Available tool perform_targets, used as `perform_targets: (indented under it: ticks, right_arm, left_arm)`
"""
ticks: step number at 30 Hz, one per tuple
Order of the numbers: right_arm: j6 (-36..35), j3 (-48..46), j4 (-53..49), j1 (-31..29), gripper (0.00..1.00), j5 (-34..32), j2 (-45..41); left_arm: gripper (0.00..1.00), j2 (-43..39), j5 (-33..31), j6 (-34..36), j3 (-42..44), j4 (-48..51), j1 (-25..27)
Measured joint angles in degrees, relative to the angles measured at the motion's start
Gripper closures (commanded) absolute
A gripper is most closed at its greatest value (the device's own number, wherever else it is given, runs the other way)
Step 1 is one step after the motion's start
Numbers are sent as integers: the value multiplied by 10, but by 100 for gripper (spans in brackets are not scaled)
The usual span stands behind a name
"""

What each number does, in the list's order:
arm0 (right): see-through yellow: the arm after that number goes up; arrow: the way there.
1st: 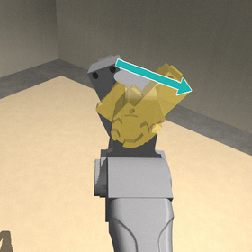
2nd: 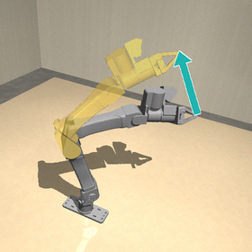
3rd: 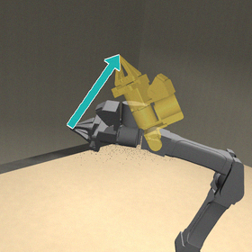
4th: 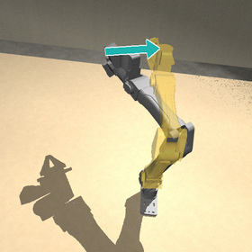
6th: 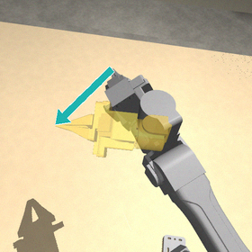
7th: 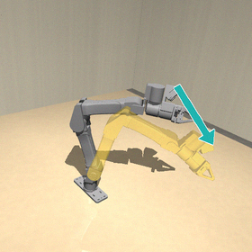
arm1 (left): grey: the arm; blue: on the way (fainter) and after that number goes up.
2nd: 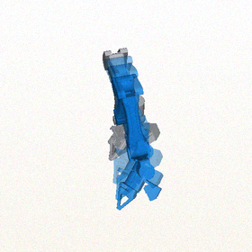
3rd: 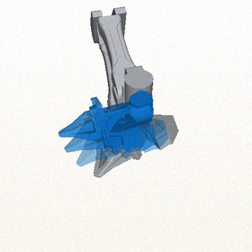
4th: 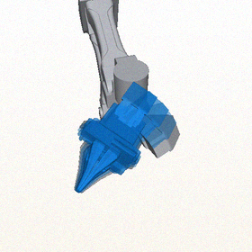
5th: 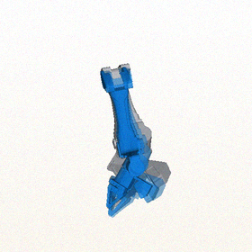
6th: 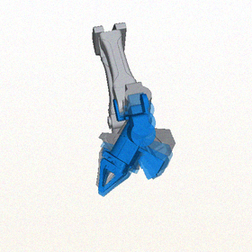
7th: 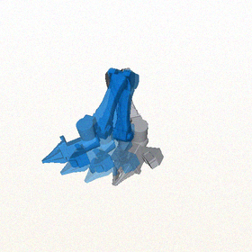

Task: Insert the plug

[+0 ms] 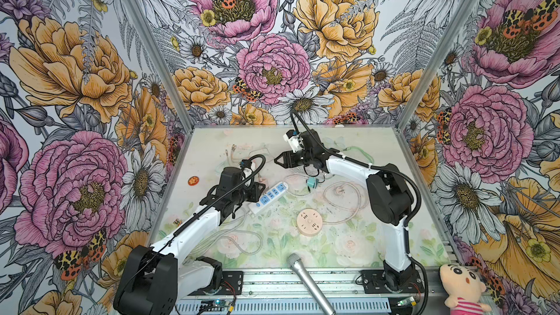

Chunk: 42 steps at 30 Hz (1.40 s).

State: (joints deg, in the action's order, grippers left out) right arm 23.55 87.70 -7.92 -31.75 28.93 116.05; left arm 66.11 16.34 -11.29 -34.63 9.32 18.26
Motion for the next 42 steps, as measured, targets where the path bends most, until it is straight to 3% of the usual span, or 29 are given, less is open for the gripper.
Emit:
perform_targets:
  ticks: [8, 20, 31, 42]
  right_arm:
    - [-2, -100, 0, 33, 38, -11, -118]
    - [-41, -248, -1, 52, 37, -37, -281]
    - [-56, -296, -1, 52, 38, -37, -311]
    - [-51, -316, 0, 48, 39, -37, -321]
  left_arm:
    - [97, -8, 2, 43, 25, -51, 26]
    - [96, -27, -18, 46, 88, -113, 60]
    - [98, -28, -128, -14, 124, -131, 78]
    - [100, -11, -160, -56, 127, -138, 66]
